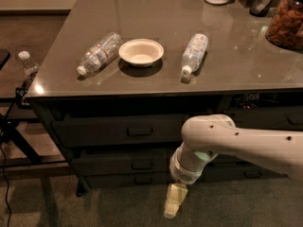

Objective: Open middle drawer

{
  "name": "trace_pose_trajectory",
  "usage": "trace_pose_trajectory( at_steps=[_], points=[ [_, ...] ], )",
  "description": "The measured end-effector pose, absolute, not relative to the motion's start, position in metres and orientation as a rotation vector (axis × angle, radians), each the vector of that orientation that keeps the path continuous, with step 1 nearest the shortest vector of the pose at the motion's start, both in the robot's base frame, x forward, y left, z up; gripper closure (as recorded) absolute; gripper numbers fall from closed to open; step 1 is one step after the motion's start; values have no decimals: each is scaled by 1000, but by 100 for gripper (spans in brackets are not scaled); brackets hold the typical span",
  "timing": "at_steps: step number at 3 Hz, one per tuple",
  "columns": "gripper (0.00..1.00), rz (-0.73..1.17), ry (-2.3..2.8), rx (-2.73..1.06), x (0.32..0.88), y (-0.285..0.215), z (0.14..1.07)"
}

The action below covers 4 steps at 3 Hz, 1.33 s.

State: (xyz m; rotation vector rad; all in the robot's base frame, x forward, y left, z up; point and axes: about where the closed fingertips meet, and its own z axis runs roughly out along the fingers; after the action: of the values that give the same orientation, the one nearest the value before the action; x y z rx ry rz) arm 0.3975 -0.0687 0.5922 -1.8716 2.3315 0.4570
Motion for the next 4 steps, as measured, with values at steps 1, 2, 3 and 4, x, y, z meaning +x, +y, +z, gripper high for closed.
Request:
trace_pose_trajectory(
  at_steps=[1,2,3,4],
  points=[
    [0,384,2357,-1800,446,-65,538],
    [0,384,2357,-1800,446,-65,537],
    [0,401,2351,-1802,455,-61,517],
    [0,360,2364,-1786,480,-60,486]
  ],
)
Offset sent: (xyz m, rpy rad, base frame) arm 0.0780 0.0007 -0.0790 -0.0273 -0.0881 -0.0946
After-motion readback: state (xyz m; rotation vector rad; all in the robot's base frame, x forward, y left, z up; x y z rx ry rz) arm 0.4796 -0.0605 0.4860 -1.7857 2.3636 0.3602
